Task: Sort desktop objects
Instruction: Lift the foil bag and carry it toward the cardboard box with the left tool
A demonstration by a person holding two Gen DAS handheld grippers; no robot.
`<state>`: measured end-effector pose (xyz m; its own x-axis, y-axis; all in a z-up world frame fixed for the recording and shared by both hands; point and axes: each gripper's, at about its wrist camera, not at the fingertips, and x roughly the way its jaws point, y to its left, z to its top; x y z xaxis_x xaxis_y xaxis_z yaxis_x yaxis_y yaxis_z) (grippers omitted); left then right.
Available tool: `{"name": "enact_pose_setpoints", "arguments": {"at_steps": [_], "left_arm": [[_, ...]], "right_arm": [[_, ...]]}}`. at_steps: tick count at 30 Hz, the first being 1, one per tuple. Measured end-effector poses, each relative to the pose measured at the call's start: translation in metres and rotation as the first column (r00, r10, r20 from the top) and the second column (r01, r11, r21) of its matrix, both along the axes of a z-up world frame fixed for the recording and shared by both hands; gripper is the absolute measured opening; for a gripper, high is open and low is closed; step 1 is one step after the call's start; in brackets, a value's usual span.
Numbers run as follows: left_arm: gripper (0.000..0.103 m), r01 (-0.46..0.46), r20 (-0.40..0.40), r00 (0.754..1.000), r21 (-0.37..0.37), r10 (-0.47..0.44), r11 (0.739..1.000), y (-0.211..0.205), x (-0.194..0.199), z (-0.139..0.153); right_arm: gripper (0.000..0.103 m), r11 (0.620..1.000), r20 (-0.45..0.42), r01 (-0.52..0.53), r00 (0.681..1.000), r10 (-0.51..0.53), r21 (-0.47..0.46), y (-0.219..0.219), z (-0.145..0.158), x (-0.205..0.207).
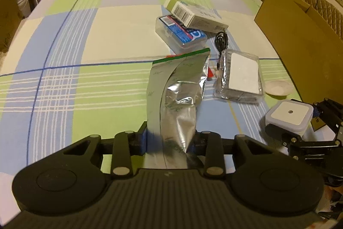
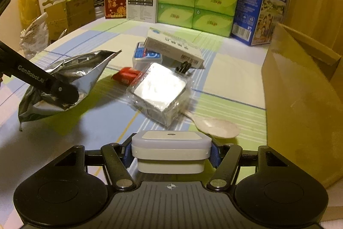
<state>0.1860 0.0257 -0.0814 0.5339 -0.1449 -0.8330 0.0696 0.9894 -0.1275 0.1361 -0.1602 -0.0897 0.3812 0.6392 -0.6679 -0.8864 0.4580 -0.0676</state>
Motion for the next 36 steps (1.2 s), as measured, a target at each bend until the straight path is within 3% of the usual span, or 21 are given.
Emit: {"name": "enact_pose_setpoints", "arguments": {"at_steps": [12, 18, 27, 36], "left_arm": [[0.030, 0.000, 0.074, 0.997, -0.008, 0.000, 1.000, -0.015, -0.038, 0.046], [0.030, -0.006, 0.128, 0.992, -0.052, 0.012, 0.999, -0.036, -0.065, 0.076], [0.030, 0.053, 0.165, 0.985, -0.074, -0.040, 0.996, -0.082, -0.092, 0.111], [0.030, 0.147, 0.197, 0.972, -0.067, -0.131, 0.987, -0.146, -0.094, 0.138]], "right_arm": [[0.062, 0.997, 0.038, 0.033, 0.999, -0.036, 0.072, -0.030, 0.057, -0.017], [0.062, 0.992, 0.065, 0.065, 0.995, -0.072, 0.110, -0.059, 0.094, -0.021], [0.062, 0.978, 0.083, 0.143, 0.984, -0.157, 0.154, -0.113, 0.132, -0.015], [0.062, 0.954, 0.105, 0.232, 0.961, -0.255, 0.187, -0.173, 0.152, 0.012]]}}
